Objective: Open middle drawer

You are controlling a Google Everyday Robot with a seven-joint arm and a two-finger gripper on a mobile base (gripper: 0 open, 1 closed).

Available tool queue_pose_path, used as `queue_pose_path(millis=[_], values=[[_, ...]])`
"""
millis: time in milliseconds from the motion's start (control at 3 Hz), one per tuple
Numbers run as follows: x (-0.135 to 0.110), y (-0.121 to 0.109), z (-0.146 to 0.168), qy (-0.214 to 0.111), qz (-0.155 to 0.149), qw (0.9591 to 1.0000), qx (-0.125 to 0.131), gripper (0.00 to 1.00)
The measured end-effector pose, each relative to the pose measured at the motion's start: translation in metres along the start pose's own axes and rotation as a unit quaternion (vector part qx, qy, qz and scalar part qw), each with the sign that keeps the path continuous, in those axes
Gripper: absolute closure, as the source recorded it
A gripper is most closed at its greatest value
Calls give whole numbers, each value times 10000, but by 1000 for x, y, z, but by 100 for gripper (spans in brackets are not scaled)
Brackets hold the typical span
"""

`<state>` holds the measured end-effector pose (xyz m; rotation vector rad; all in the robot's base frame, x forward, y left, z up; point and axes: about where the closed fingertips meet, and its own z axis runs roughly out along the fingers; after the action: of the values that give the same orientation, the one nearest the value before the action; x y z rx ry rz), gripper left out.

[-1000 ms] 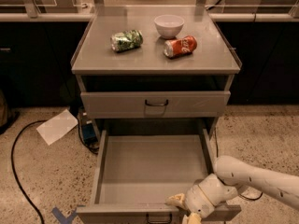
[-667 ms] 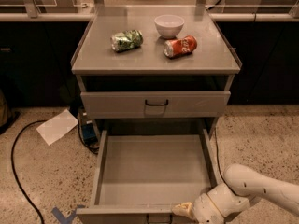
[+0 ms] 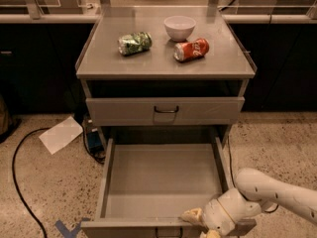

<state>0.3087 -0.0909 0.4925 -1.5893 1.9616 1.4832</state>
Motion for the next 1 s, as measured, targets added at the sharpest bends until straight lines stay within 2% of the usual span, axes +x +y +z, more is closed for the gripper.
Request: queue_pose_path(millis=[333,667,1000], values=[[-1,-16,-2,55,-33,10000,-8,0],[9,-30,6,127,79,9998,-141,0],[16,-30,13,194,182,9992,-288,0]])
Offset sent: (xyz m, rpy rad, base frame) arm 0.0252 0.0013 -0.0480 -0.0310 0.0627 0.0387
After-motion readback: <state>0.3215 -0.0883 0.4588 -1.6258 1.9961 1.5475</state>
